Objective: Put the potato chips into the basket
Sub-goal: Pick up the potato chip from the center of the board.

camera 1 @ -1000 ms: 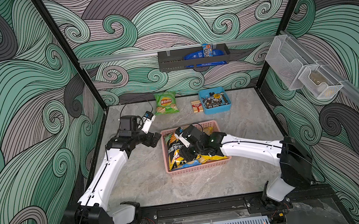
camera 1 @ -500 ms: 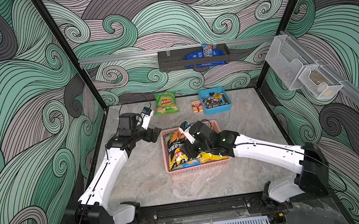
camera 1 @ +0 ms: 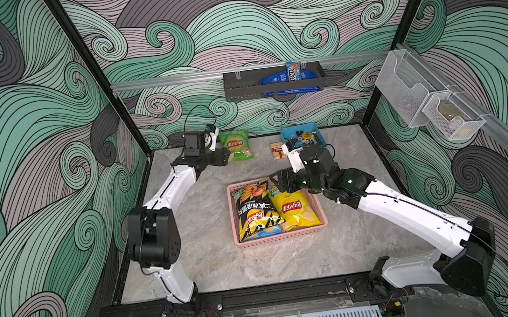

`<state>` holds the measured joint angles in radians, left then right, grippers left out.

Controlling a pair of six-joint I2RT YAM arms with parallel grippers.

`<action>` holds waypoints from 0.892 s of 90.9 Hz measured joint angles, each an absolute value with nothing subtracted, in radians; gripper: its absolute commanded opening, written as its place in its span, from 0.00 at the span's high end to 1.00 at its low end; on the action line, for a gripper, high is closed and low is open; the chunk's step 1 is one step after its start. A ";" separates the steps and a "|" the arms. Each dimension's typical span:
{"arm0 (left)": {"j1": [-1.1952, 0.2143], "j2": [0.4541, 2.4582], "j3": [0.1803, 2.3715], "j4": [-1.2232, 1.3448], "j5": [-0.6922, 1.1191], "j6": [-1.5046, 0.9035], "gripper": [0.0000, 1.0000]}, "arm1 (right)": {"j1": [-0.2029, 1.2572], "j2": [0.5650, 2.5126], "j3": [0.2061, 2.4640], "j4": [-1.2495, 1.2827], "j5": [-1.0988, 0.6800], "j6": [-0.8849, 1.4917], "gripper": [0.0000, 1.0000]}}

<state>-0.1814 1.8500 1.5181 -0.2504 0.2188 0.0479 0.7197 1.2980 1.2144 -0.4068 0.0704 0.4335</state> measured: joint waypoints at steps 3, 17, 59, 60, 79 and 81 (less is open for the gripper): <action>-0.179 1.892 1.557 -0.258 0.231 0.049 0.23 | 0.715 1.293 1.212 -0.404 0.066 0.434 0.30; -0.167 2.037 1.678 -0.292 0.255 0.081 0.21 | 0.693 1.267 1.168 -0.391 0.037 0.437 0.29; -0.144 2.284 1.858 -0.393 0.260 0.315 0.20 | 0.645 1.265 1.124 -0.392 -0.023 0.437 0.29; -0.144 2.289 1.862 -0.396 0.260 0.319 0.20 | 0.645 1.265 1.124 -0.392 -0.025 0.437 0.29; -0.144 2.340 1.910 -0.418 0.274 0.384 0.21 | 0.643 1.265 1.124 -0.392 -0.037 0.437 0.29; -0.144 2.342 1.914 -0.419 0.276 0.390 0.21 | 0.643 1.265 1.124 -0.392 -0.038 0.437 0.29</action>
